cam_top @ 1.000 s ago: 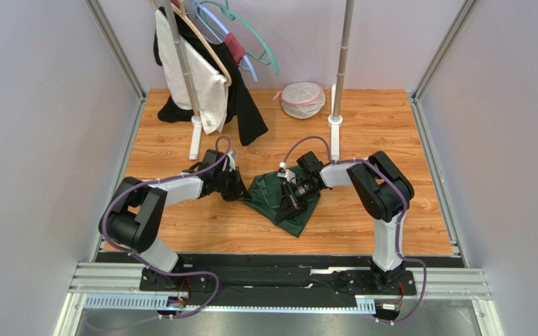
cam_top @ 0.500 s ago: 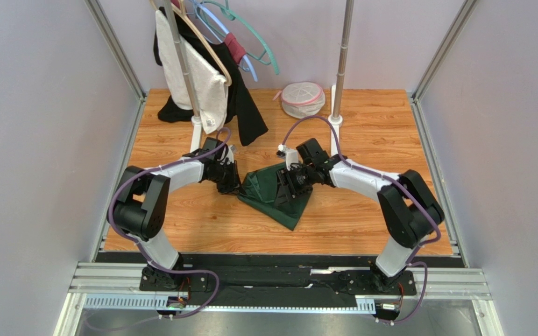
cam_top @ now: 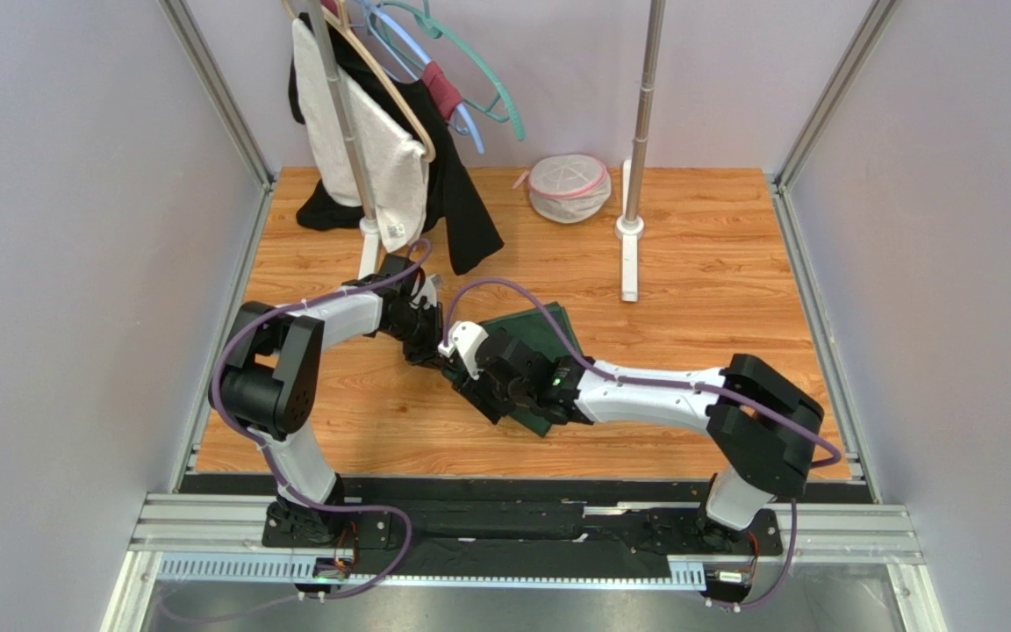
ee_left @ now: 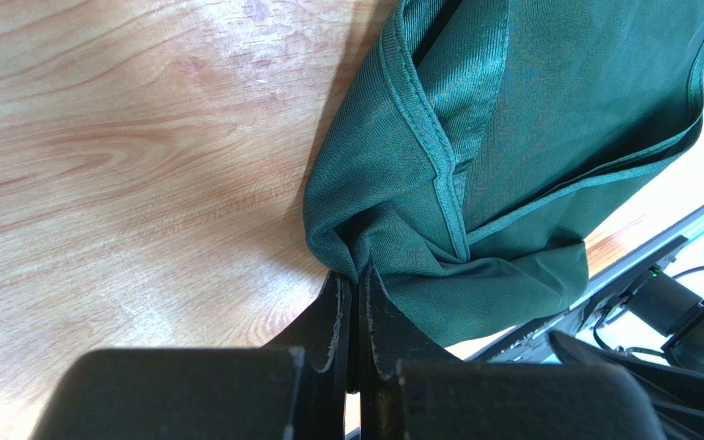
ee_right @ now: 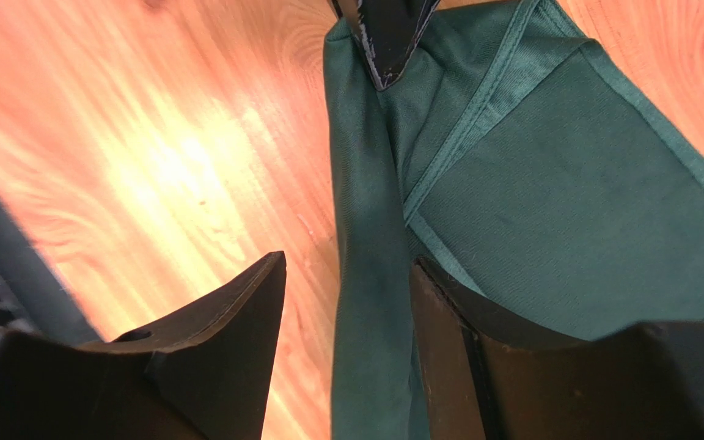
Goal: Fold the napkin, place the utensils inside, and roll it up
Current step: Roll the napkin with the utensil
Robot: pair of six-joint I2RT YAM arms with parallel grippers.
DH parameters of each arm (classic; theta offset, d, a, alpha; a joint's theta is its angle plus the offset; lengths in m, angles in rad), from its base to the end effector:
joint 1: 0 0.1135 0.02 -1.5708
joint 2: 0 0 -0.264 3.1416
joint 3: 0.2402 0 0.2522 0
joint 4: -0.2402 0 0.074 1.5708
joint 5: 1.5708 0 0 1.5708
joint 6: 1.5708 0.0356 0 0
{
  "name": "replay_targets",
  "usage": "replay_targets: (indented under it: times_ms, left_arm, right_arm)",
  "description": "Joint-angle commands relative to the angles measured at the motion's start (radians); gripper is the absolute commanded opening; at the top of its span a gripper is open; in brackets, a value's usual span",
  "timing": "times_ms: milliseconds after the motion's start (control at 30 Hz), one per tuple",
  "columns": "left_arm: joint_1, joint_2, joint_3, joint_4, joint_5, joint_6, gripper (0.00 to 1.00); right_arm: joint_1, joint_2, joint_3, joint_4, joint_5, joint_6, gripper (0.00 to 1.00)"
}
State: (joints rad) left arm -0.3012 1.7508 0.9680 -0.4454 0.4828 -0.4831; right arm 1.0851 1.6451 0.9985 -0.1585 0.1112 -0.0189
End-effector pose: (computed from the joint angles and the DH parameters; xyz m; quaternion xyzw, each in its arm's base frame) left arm 0.2994 -0.1103 0.1436 -0.0463 0.9565 -0.2809 0.0629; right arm 0.1655 0.3051 0.1982 -0.4680 0.7995 0.1452 0.3474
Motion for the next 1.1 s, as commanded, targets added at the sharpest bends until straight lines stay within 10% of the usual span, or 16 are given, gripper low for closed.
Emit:
replay_targets:
  times_ms: [0, 333, 567, 800, 1067]
  left_arm:
    - [0.005, 0.01, 0.028, -0.032, 0.008, 0.029, 0.0]
    - [0.005, 0.0, 0.026, -0.027, 0.019, 0.029, 0.0]
    - [0.005, -0.013, 0.026, -0.018, 0.036, 0.035, 0.0]
    - [0.011, -0.134, -0.014, 0.045, -0.03, 0.026, 0.77]
    - [0.024, -0.354, -0.173, 0.307, -0.156, -0.025, 0.84]
  right_arm:
    - [0.042, 0.053, -0.009, 0.091, 0.142, -0.081, 0.55]
    - [0.058, 0.143, 0.008, 0.079, 0.163, -0.082, 0.48]
    - [-0.01, 0.196, 0.034, 0.024, 0.021, -0.015, 0.18]
    - [-0.149, 0.186, 0.034, -0.021, -0.355, 0.095, 0.03]
    - [-0.301, 0.257, 0.064, -0.032, -0.747, 0.165, 0.0]
